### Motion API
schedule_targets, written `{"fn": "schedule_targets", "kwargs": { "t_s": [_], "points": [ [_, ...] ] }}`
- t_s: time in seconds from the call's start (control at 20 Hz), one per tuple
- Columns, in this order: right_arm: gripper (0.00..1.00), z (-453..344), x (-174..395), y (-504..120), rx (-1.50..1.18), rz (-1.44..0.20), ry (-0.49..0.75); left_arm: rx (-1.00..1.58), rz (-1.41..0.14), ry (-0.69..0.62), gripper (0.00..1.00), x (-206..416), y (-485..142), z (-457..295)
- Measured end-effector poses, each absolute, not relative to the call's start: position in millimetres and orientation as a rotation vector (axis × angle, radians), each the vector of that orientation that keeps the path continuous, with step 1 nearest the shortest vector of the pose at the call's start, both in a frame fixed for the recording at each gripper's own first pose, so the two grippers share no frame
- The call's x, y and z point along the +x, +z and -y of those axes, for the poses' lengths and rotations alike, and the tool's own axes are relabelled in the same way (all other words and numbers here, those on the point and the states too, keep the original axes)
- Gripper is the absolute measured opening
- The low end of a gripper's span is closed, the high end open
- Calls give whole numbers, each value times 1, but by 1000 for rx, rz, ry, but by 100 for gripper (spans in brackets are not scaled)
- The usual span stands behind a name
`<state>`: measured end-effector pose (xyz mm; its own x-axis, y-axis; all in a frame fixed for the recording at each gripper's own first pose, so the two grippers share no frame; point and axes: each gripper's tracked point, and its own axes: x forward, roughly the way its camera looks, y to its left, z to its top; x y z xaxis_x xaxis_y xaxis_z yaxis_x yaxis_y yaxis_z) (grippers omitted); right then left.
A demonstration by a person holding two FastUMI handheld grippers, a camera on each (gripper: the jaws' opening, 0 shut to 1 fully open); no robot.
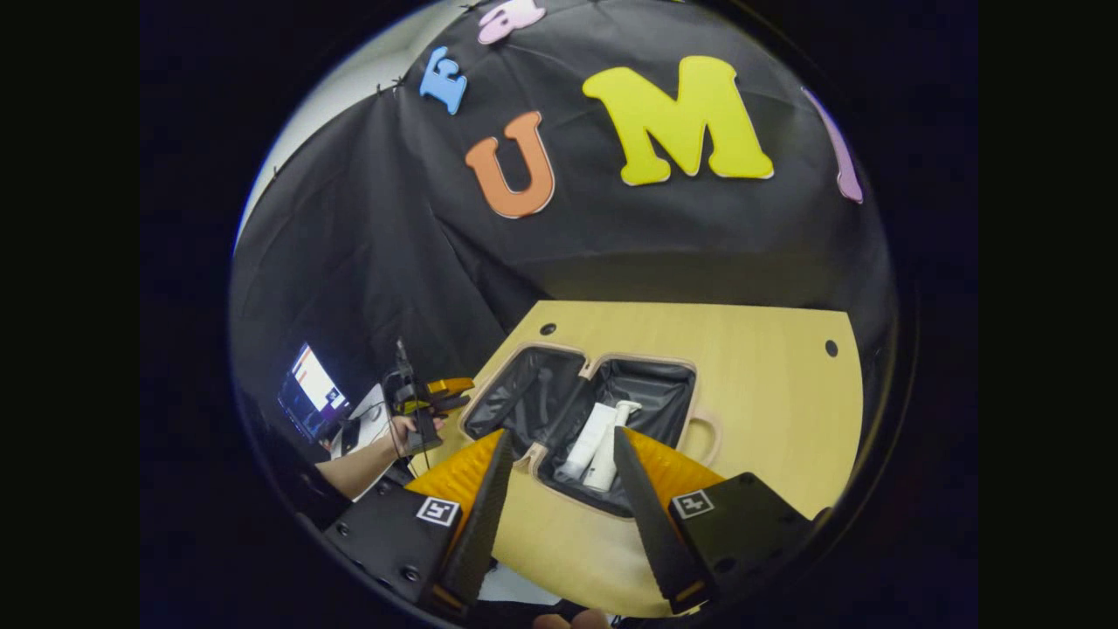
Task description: First open the suitcase, pack the skin care products into it, and then close the suitcase.
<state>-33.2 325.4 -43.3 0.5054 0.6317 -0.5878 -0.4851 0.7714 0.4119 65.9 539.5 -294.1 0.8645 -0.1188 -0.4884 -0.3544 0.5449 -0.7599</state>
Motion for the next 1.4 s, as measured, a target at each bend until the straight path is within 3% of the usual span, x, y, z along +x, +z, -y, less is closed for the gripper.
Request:
{"fn": "schedule_targets", "kwargs": {
  "t_s": [0.2,0.35,0.4,0.45,0.5,0.6,0.85,1.4],
  "points": [
    [70,-323,-35,-21,201,-721,658,-1171,-497,155,85,87,-301,-536],
    [70,-316,-31,-8,222,-681,626,-1199,-557,168,80,92,-319,-524],
    [65,-314,-30,-5,230,-669,619,-1203,-563,172,57,94,-318,-522],
    [70,-312,-30,-2,233,-654,608,-1197,-573,199,64,96,-319,-523],
    [70,-308,-28,0,234,-633,597,-1182,-580,230,20,95,-322,-527],
    [70,-299,-24,6,232,-585,563,-1151,-577,251,14,96,-313,-529],
    [70,-255,-9,21,150,-418,398,-1018,-459,219,7,108,-229,-523],
    [70,-178,-47,42,154,-277,265,-521,-305,25,7,118,-65,-387]
  ]
}}
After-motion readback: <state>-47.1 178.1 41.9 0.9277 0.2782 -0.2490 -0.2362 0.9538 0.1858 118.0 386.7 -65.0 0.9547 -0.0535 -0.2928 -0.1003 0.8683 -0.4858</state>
